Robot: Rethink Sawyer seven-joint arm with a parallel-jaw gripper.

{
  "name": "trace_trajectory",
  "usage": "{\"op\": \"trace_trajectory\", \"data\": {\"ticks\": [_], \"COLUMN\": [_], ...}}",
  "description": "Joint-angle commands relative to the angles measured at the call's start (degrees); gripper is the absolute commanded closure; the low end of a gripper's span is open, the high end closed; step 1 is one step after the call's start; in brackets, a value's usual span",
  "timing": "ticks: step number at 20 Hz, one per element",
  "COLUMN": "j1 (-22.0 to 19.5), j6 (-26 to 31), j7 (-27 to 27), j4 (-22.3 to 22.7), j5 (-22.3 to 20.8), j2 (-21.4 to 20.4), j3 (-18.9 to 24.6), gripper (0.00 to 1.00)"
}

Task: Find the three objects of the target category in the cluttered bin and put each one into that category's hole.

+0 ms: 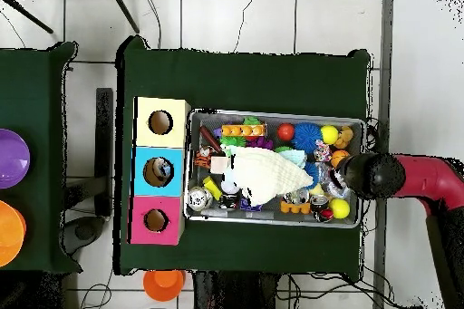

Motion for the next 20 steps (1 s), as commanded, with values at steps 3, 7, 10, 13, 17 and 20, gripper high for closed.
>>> {"op": "trace_trajectory", "data": {"ticks": [3, 7, 10, 13, 17, 20], "j1": [0.89, 1.43, 1.60, 1.89, 2.36, 2.53], "j6": [3.05, 2.48, 2.05, 1.86, 1.88, 1.75], "j7": [-13.73, -13.17, -13.04, -12.99, -12.66, -12.45], "j4": [-2.42, -3.02, -3.08, -3.45, -3.72, -3.83], "j5": [-4.44, -5.49, -6.08, -6.51, -6.80, -7.03], "j2": [3.13, 3.49, 3.47, 3.61, 3.58, 3.58], "j3": [-3.00, -3.69, -4.30, -4.84, -5.32, -5.48], "gripper": [0.00, 0.00, 0.00, 0.00, 0.00, 0.00]}}
